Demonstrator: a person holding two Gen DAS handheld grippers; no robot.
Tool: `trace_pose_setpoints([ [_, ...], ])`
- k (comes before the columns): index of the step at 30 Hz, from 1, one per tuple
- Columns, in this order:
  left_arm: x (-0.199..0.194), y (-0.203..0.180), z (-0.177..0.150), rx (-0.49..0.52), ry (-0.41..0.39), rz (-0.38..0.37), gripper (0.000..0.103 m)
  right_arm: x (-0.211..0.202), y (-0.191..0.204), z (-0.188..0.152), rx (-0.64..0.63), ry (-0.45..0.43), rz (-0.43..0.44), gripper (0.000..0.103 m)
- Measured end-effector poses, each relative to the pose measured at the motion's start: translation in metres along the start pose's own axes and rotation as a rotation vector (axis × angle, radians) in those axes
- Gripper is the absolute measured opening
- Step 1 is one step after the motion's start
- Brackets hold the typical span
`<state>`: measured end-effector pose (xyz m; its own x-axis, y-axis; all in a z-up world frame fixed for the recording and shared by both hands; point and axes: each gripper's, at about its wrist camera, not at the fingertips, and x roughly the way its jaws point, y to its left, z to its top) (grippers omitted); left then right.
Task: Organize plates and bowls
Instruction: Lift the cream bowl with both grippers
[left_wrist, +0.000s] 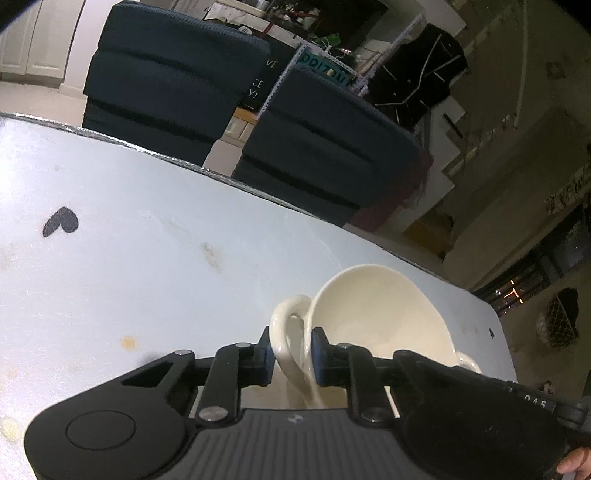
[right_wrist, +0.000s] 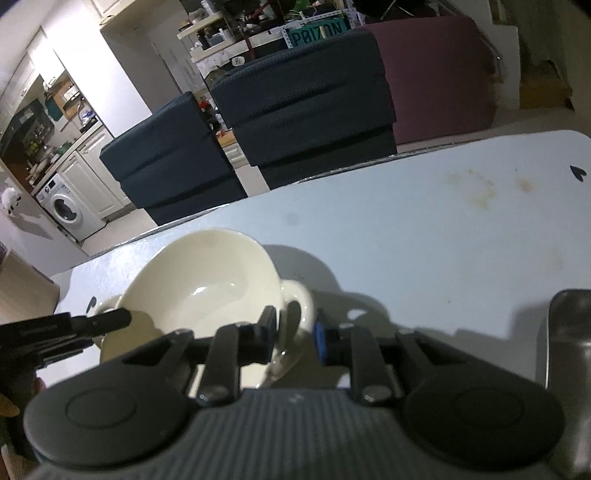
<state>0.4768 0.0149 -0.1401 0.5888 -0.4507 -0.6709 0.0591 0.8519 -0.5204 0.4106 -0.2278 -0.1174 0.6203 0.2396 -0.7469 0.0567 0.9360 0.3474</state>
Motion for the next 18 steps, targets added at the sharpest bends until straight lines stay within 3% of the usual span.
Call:
trace_pose_setpoints([
  [13,0.0012,0.0031,0.0035,-0.046,0.001,0.000,0.023,0.0068,-0.0009,-0.0016,0.029,0.006,-0.007,0.024],
  [18,0.0014,0.0013,0.0044,-0.019,0.000,0.020,0.027,0.0050,0.0033,0.0020,0.064,0.071,-0.017,0.029],
])
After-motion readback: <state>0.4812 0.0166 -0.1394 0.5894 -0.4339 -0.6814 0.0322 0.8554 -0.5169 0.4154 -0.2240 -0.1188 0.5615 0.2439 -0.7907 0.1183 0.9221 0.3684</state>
